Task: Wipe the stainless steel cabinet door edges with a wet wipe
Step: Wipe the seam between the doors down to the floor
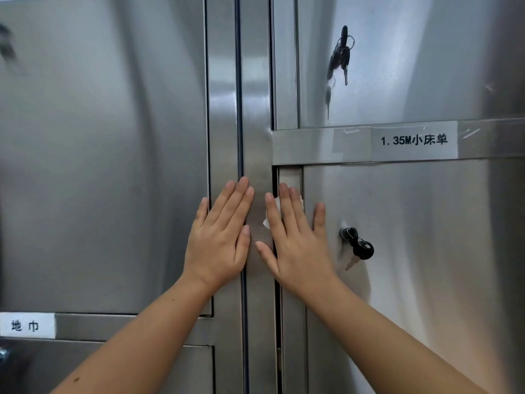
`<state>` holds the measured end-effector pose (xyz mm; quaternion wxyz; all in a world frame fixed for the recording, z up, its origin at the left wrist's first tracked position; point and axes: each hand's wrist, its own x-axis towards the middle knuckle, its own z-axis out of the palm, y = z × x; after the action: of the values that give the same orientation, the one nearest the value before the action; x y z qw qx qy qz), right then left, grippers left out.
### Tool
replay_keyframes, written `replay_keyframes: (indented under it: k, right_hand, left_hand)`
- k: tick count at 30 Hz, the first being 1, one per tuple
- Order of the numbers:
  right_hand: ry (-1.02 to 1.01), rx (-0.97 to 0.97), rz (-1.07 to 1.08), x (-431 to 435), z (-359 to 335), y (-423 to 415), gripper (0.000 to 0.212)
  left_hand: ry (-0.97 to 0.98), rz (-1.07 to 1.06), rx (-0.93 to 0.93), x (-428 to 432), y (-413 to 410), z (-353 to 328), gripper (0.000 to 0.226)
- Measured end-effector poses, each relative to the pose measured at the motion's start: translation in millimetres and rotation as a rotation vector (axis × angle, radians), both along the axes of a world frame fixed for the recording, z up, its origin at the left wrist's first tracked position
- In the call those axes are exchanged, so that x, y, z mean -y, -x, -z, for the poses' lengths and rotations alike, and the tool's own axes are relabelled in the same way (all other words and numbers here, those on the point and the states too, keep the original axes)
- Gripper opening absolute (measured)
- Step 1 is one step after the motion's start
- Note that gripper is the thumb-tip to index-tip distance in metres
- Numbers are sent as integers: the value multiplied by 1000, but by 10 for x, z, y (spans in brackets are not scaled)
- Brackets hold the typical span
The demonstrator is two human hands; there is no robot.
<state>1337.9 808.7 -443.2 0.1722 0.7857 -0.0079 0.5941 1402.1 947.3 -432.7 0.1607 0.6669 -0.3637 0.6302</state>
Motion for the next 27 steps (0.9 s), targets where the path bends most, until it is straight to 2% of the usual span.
replay_keyframes:
  k: [3, 8, 13, 17, 22, 27]
  right_hand:
    - [16, -5, 72, -5, -170, 4, 67]
    - [-102, 12, 56, -109, -324, -37, 68]
    - [-41, -13, 28, -57, 41, -15, 67]
    - [38, -42, 90, 5, -84, 27, 71]
    - [-76, -45, 53, -74, -343, -2, 71]
    - [-112, -36, 5, -76, -301, -40, 69]
  left_hand:
    - [1, -1, -6, -9, 4, 0, 53]
    - [13, 8, -6, 0, 12, 0, 53]
    - [-7, 3, -8, -13, 8, -4, 55]
    - [-6, 0, -13, -10, 0, 4, 55]
    - [11, 0, -3, 2, 8, 3, 54]
    - [12, 4, -2, 3, 7, 3, 54]
